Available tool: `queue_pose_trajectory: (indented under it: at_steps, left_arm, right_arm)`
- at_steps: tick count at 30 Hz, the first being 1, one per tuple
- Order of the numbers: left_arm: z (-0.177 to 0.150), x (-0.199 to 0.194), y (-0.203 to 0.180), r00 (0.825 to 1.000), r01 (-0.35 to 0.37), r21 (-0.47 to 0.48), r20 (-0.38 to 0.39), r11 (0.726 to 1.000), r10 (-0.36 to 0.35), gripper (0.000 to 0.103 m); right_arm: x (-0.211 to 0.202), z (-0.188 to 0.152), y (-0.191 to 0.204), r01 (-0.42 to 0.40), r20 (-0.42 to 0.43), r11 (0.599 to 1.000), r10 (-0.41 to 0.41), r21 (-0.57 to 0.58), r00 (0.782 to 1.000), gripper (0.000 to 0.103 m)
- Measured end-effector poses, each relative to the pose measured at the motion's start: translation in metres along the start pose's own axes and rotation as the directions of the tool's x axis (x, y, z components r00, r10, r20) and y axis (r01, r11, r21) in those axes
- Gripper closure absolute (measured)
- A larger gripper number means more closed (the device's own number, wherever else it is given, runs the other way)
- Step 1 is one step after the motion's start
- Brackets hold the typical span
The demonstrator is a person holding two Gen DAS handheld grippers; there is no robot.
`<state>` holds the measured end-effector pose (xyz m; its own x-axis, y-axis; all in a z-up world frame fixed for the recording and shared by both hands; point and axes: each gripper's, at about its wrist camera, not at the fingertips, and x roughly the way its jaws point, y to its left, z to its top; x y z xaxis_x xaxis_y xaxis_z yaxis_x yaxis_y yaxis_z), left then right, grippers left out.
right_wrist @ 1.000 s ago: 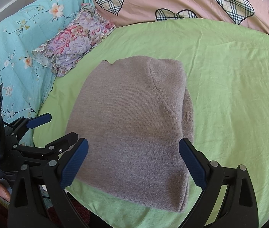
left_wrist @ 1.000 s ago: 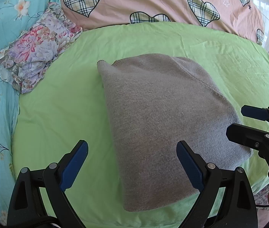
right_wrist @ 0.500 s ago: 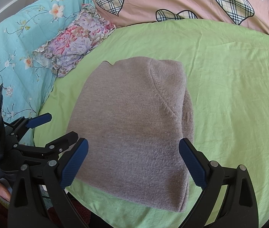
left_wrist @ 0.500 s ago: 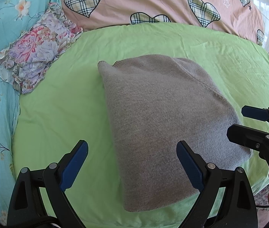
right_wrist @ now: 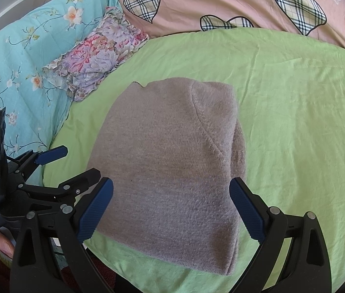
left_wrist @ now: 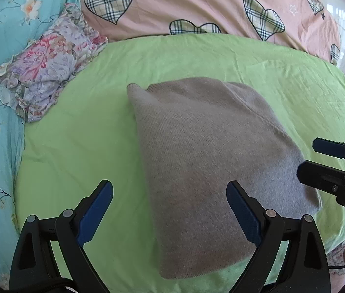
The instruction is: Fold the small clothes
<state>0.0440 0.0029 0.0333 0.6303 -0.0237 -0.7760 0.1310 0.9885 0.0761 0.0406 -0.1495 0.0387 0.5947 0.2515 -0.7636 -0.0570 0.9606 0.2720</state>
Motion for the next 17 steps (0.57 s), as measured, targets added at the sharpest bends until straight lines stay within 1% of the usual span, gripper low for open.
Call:
queue_pose_trajectory:
  at_steps: [4, 9, 17]
  left_arm:
    - [0.005, 0.0, 0.002, 1.0, -0.007, -0.005, 0.013, 1.0, 0.007, 0.009]
    - [0.006, 0.003, 0.001, 1.0, -0.018, 0.0, 0.008, 1.0, 0.018, 0.008]
    - [0.004, 0.004, 0.002, 1.0, -0.027, -0.02, -0.003, 0.999, 0.027, 0.009]
  right_arm:
    - [0.0, 0.005, -0.004, 0.004, 0.009, 1.0, -0.005, 0.005, 1.0, 0.007]
    - [0.005, 0.009, -0.006, 0.0, 0.006, 1.0, 0.0, 0.008, 1.0, 0.007]
    - [0.011, 0.007, -0.008, -0.011, 0.001, 1.0, 0.011, 0.019, 1.0, 0.007]
